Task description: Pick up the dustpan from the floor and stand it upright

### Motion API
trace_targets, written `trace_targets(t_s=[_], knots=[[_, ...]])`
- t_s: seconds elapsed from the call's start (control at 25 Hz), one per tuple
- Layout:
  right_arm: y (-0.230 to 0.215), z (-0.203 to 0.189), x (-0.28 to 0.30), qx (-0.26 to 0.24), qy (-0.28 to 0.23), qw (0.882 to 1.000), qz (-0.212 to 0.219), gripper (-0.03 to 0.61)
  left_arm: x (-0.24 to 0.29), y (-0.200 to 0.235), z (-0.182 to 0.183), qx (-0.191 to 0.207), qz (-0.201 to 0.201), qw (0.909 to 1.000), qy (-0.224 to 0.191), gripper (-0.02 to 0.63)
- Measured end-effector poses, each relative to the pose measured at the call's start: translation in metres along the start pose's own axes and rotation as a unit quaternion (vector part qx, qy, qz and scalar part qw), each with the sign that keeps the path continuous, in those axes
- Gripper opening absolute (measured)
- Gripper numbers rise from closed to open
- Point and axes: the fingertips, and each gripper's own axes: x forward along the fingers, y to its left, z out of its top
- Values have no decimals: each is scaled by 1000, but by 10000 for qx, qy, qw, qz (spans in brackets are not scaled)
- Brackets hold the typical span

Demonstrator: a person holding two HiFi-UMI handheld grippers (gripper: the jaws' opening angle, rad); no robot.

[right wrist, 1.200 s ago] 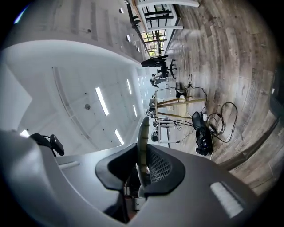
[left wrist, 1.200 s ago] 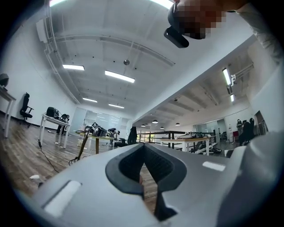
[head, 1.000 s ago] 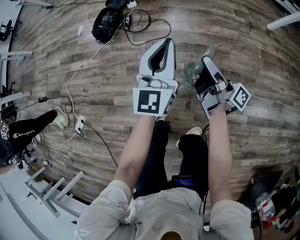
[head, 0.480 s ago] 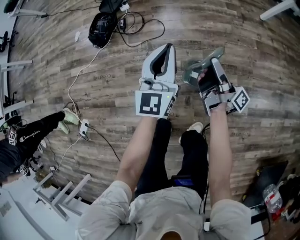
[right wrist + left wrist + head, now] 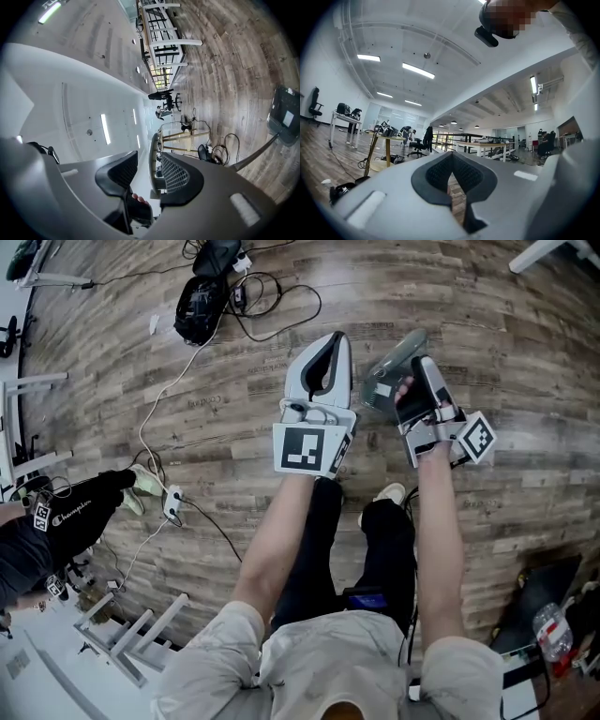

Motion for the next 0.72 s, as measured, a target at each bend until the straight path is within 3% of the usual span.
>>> trace_targets(t_s=[0.2, 0.36, 0.48, 0.72], knots=[[50, 14, -22, -124, 18, 9998, -158, 131, -1, -36, 44, -4, 33, 10000, 7, 20], [120, 13, -44, -738, 257, 9964, -326, 53, -12, -79, 99, 26, 27, 10000, -26, 18], [193, 8, -52, -1215, 360, 9912, -371, 7, -25, -106, 157, 37, 22, 10000, -78, 18], [364, -14, -67, -2184, 460, 9735, -498, 5, -59, -154, 302, 17, 112, 9999, -112, 18]])
